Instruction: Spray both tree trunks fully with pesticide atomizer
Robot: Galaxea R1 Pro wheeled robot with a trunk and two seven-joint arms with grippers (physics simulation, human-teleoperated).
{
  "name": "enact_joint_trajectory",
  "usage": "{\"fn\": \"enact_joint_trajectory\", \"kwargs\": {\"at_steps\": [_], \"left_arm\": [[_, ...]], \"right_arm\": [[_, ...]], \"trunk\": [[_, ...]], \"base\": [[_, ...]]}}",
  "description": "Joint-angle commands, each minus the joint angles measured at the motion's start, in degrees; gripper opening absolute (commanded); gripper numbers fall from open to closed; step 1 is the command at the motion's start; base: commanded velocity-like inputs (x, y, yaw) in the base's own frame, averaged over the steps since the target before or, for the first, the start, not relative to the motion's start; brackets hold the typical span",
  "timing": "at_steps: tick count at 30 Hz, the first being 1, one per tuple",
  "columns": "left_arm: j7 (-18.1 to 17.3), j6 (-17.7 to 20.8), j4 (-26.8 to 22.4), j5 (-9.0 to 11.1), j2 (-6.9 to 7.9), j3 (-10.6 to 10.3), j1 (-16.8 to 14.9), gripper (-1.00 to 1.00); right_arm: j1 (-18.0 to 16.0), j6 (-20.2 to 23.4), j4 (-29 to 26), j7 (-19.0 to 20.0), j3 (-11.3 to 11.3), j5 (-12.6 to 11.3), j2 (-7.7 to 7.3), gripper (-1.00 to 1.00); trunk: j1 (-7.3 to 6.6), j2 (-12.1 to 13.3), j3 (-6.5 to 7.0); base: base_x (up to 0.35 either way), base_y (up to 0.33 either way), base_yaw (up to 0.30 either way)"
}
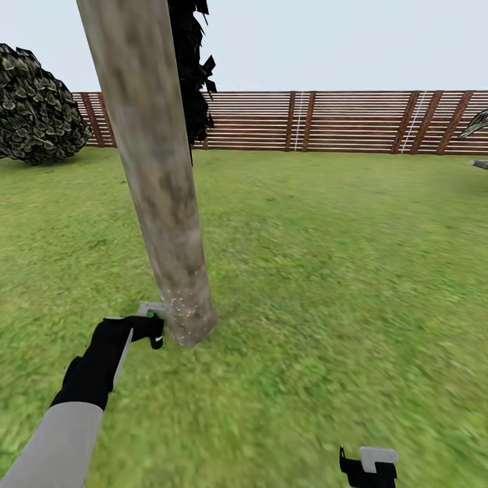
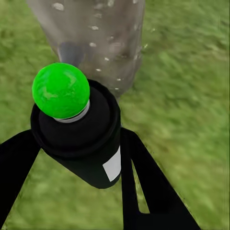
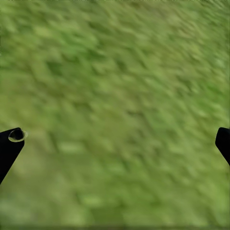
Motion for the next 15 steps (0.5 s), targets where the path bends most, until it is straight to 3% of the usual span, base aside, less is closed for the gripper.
{"fn": "enact_joint_trajectory", "kwargs": {"at_steps": [1, 3, 8, 15], "left_arm": [[-0.03, 0.24, -0.06, 0.52, 1.11, 0.08, -0.08, -1.00], [-0.02, 0.74, -0.12, 0.71, 2.22, 0.15, 0.05, -1.00], [-0.02, 0.89, -0.19, 0.66, 2.26, -0.44, 0.47, -1.00], [-0.02, 0.82, -0.28, 0.72, 2.09, -0.29, 0.53, -1.00]], "right_arm": [[0.00, 0.00, -0.02, 0.00, 0.00, 0.00, 0.00, 1.00], [0.00, -0.01, -0.06, 0.00, 0.00, 0.00, 0.00, 1.00], [0.00, 0.00, -0.07, -0.02, 0.00, 0.00, 0.00, 1.00], [0.00, 0.01, -0.07, -0.04, 0.00, 0.00, 0.00, 1.00]], "trunk": [[0.00, 0.00, 0.00], [0.00, 0.00, 0.00], [0.00, 0.00, 0.00], [0.00, 0.00, 0.00]], "base": [[0.000, 0.000, 0.000], [0.000, 0.000, 0.000], [0.000, 0.000, 0.025], [0.003, 0.000, 0.250]]}}
